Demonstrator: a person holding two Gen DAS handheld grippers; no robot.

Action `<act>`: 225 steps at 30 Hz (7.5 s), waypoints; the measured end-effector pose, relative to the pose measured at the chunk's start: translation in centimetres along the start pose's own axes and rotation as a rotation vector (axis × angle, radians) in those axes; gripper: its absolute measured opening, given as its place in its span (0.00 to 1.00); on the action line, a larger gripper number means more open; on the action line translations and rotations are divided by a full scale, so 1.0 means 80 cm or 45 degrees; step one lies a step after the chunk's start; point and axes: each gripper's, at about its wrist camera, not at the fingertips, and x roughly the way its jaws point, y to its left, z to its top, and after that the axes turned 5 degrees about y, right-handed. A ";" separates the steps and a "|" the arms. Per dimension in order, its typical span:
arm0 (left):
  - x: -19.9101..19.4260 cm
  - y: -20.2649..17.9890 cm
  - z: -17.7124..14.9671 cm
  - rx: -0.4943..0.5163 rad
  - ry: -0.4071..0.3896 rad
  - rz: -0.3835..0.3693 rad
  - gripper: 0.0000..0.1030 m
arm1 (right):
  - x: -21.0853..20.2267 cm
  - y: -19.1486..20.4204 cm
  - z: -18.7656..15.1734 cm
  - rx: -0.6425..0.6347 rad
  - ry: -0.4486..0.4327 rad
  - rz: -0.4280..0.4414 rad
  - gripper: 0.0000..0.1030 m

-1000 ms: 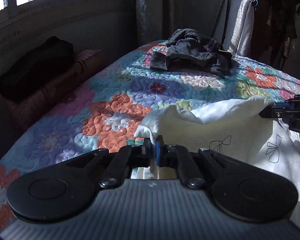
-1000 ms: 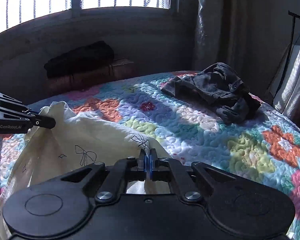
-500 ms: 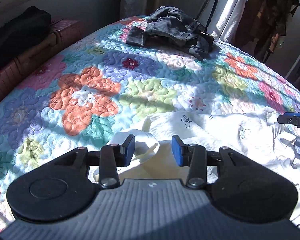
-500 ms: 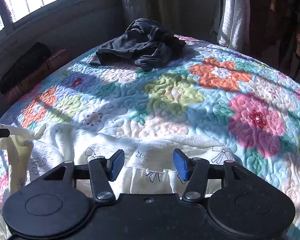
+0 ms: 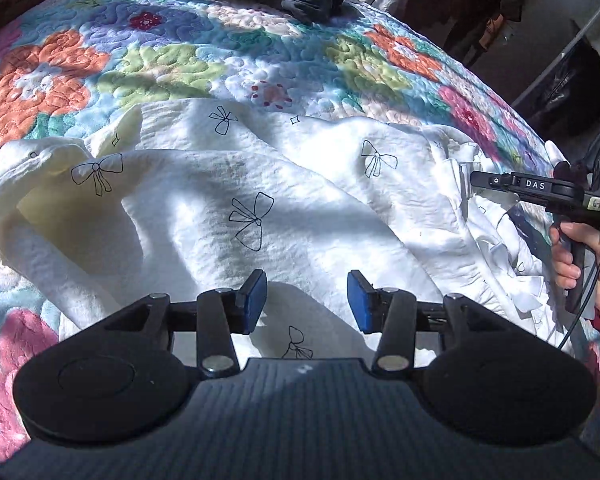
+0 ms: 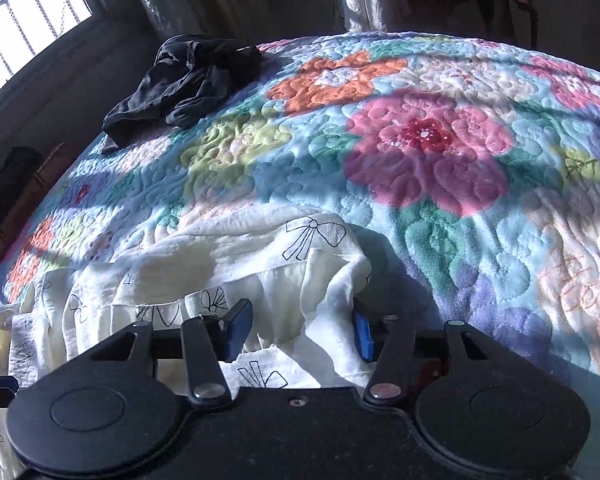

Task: Fold clothes

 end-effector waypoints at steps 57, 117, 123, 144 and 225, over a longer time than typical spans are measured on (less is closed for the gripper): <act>-0.007 -0.028 -0.084 0.090 0.138 -0.377 0.13 | -0.047 0.150 -0.096 0.172 -0.017 0.256 0.03; -0.092 0.014 -0.063 -0.065 -0.339 -0.494 0.58 | -0.121 0.294 -0.130 -0.761 -0.227 -0.232 0.02; -0.085 0.037 -0.057 -0.062 -0.329 -0.246 0.58 | -0.113 0.198 -0.020 -0.660 -0.236 -0.468 0.03; -0.051 0.126 0.067 -0.018 -0.111 0.108 0.62 | -0.019 0.026 0.079 -0.085 0.042 -0.336 0.50; 0.005 0.106 0.170 0.289 -0.395 0.495 0.01 | 0.014 0.012 0.105 -0.260 -0.102 -0.349 0.07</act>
